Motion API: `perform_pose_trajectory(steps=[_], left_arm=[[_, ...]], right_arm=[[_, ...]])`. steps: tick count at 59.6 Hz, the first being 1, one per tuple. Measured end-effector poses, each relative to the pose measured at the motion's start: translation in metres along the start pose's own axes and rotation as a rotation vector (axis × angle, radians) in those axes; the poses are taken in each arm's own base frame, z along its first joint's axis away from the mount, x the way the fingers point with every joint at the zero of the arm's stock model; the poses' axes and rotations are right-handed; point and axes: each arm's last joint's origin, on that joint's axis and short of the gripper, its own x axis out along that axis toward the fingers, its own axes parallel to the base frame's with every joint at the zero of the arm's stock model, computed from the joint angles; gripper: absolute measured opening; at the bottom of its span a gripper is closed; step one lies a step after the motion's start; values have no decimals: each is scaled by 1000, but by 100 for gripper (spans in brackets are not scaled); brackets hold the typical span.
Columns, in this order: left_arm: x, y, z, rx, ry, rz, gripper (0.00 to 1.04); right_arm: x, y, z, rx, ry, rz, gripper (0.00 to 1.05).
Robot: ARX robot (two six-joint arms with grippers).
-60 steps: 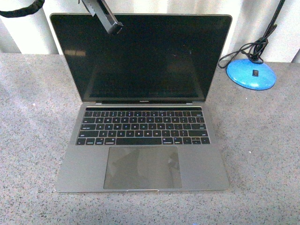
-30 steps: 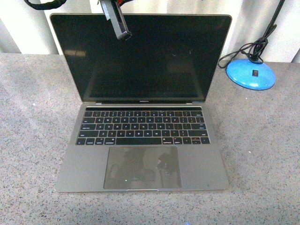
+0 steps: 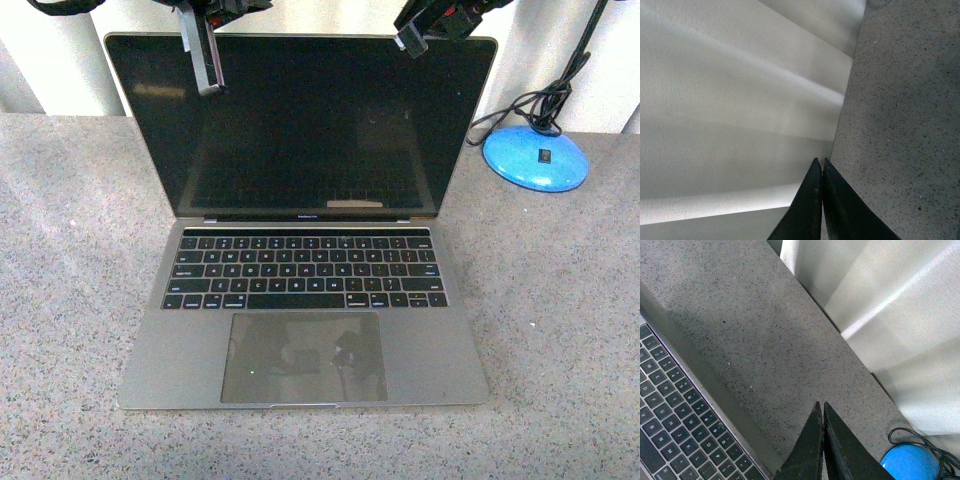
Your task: Close laptop
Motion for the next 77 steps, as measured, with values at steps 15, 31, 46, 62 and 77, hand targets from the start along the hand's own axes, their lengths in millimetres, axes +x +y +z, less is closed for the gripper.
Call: perform_pose_trajectory(steps=[15, 31, 46, 62, 77], left_arm=[[-15, -5, -3, 37, 21, -72, 4], [-27, -12, 0, 37, 27, -149, 4], [-34, -18, 0, 16, 26, -209, 4], [-40, -29, -2, 1, 25, -252, 4], [-41, -34, -2, -6, 31, -281, 4]], right_arm=[[-4, 10, -6, 25, -7, -9, 1], [-4, 30, -9, 41, -15, -2, 1], [-4, 41, -13, 74, -15, 0, 1], [-6, 49, -25, 112, -7, 4, 1], [-8, 60, -33, 133, -8, 10, 1]])
